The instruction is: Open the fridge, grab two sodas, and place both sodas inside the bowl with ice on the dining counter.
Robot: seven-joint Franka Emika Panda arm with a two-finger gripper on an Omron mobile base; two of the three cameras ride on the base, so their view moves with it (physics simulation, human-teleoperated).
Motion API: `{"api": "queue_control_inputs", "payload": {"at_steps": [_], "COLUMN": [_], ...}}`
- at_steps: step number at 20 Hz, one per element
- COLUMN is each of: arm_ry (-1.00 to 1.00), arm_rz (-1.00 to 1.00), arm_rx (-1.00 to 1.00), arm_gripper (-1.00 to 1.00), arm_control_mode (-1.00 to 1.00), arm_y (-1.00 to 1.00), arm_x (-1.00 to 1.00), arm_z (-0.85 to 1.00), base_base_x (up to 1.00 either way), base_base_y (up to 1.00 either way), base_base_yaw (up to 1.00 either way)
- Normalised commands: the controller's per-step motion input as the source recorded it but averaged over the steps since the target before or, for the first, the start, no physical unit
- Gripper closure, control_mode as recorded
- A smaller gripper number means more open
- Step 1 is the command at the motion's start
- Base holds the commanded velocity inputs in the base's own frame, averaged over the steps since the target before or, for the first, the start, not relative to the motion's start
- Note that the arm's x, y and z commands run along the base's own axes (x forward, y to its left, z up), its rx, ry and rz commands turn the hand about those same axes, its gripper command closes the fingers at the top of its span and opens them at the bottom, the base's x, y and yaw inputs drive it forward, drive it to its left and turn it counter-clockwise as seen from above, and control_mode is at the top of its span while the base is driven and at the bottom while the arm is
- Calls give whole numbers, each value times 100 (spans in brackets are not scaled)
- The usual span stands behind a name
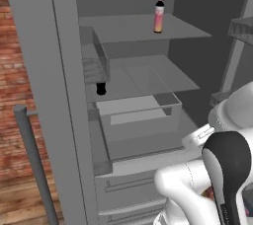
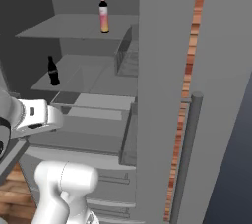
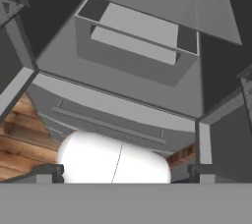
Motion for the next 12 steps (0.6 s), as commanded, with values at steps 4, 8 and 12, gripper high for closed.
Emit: {"api": "queue_control_inputs", "payload": {"at_steps": [4, 8, 12], "arm_ry": [0, 0, 0], "arm_rz": [0, 0, 0], "arm_rx": [0, 0, 0], "arm_gripper": [-100, -100, -100], "arm_control_mode": [100, 100, 100], "arm_y": [0, 0, 0], "arm_x": [0, 0, 0], "arm_z": [0, 0, 0], "base_base_x": [62, 48, 50], "base_base_y": [21, 38, 48], "base_base_yaw": [-4, -9, -13]}}
